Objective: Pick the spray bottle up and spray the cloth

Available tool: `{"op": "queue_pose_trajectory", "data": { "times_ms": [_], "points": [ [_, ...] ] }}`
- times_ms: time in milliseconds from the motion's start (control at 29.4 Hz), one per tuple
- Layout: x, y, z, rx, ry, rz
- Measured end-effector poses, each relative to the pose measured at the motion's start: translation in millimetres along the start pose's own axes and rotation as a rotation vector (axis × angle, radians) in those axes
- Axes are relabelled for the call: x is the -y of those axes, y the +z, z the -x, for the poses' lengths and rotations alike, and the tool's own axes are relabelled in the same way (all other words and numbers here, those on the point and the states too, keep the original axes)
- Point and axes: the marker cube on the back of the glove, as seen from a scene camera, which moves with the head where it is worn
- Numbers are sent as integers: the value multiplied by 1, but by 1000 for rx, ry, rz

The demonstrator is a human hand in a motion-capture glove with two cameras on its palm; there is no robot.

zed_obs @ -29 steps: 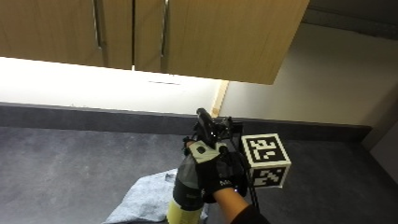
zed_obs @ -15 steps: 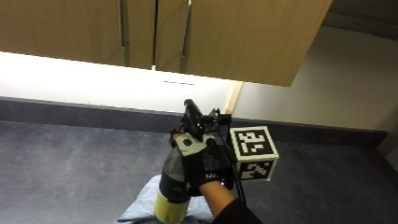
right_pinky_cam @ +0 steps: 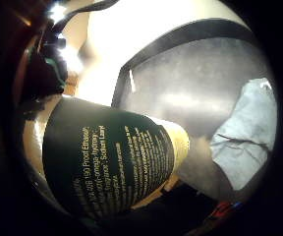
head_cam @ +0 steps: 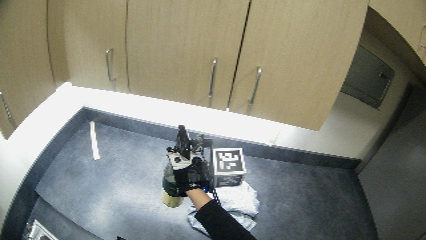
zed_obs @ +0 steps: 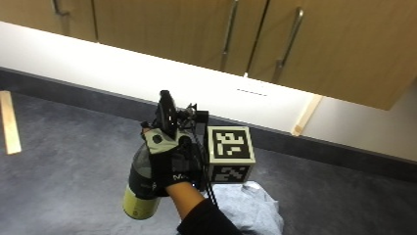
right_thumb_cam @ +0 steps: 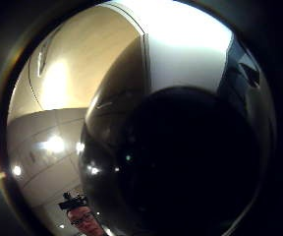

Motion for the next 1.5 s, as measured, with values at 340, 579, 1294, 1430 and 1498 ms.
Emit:
{"op": "queue_pose_trajectory", "data": {
  "times_ms": [340, 579, 1294, 1430, 1498],
  "points": [
    [5, -4, -18, -45, -44, -42],
    [-8, -22, -69, -74, -116, -110],
    [-28, -46, -128, -164, -19, -223],
    [-23, -48, -133, -176, -5, -230],
    [-23, -49, -133, -182, -2, -229]
  ]
}}
